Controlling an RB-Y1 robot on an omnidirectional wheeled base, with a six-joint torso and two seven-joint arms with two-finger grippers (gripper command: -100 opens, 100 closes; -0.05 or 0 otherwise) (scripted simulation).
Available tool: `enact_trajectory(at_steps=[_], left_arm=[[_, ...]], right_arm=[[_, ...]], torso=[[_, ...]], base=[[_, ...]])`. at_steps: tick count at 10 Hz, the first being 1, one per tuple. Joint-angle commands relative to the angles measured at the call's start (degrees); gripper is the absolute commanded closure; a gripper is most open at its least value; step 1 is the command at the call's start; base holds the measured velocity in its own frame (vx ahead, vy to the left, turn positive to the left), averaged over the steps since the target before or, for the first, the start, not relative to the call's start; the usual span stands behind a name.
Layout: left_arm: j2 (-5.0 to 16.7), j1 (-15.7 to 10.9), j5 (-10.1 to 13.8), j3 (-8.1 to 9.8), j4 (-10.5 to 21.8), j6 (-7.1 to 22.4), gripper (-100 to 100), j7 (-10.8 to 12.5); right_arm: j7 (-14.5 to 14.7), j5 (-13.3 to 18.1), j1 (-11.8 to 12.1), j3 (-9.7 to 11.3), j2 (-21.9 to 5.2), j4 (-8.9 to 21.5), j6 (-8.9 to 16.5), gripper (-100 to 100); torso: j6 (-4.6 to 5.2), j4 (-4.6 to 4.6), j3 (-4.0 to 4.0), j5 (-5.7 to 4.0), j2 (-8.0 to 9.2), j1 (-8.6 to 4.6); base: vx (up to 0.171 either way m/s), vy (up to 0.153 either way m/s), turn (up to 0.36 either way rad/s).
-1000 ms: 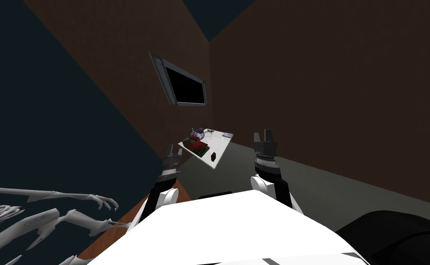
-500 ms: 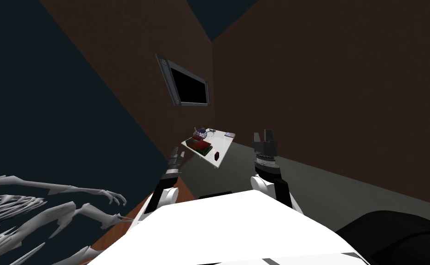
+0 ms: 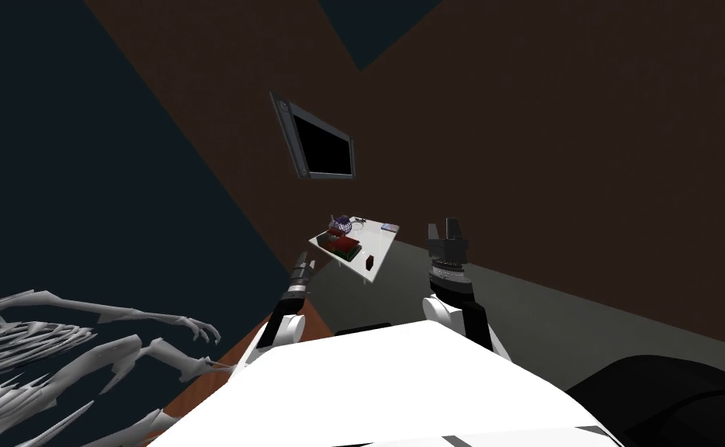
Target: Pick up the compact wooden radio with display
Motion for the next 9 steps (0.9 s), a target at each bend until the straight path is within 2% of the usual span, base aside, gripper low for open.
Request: enact_trajectory(at_steps=[1,6,9], left_arm=[[0.2,-0.6,0.2,0.05,1.9,0.3,-100,0.1],[0.4,-4.0,0.5,-0.7,10.0,4.1,-100,-0.2],[0.2,-6.0,0.4,-1.44,14.3,6.6,-100,-0.1]], right_arm=[[0.0,0.0,0.0,0.0,0.0,0.0,0.0,0],[0.0,0.0,0.0,0.0,0.0,0.0,0.0,0],[0.0,0.0,0.0,0.0,0.0,0.0,0.0,0]], torso=[[0.0,0.0,0.0,0.0,0.0,0.0],[0.01,-0.01,-0.02,-0.02,-0.03,-0.09],[0.01,-0.02,-0.05,-0.05,-0.08,-0.23]], base=[[0.002,0.055,0.001],[0.009,0.053,-0.011],[0.025,0.02,-0.048]])
